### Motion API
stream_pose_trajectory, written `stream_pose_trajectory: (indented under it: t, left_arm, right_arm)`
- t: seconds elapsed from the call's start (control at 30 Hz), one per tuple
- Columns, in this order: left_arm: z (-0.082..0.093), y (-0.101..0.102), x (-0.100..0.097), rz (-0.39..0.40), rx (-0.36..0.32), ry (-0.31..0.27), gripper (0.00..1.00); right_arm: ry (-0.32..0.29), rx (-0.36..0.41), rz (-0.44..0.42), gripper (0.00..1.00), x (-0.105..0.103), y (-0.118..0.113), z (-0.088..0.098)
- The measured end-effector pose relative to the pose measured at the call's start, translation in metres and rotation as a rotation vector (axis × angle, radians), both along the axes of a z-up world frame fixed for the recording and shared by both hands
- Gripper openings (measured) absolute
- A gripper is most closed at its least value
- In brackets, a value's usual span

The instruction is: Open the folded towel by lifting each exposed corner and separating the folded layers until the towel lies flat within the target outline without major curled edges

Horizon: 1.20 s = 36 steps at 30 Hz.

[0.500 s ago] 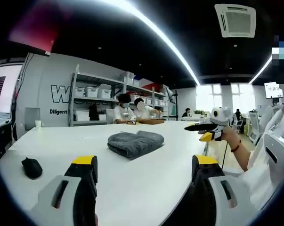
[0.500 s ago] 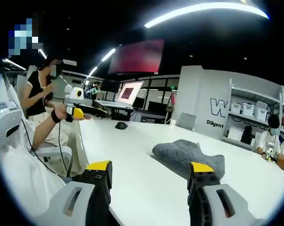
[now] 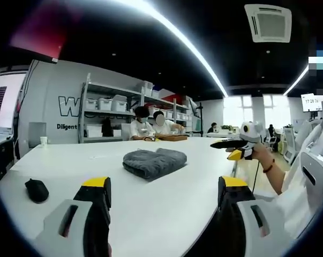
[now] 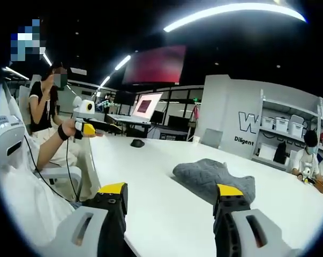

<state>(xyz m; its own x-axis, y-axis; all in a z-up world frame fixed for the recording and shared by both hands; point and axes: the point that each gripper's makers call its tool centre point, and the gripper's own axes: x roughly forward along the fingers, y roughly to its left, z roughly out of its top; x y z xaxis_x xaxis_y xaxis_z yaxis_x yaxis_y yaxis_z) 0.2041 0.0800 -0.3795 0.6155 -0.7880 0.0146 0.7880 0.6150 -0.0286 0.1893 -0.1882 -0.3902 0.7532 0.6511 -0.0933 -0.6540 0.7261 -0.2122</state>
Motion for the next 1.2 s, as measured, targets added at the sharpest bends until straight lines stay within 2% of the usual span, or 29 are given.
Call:
stream_pose_trajectory:
  t: [0.77, 1.17, 1.2]
  left_arm:
    - [-0.0028, -0.0075, 0.0011, -0.024, -0.017, 0.023, 0.79]
    - [-0.0012, -0.0087, 0.0024, -0.019, -0.029, 0.016, 0.80]
    - [-0.0043, -0.0095, 0.0034, -0.017, -0.024, 0.030, 0.79]
  right_arm:
    - [0.006, 0.002, -0.001, 0.63, 0.0022, 0.0003, -0.0023]
    - [0.009, 0.017, 0.011, 0.62, 0.0034, 0.0016, -0.0007]
    - [0.008, 0.017, 0.011, 0.62, 0.0038, 0.0014, -0.0005]
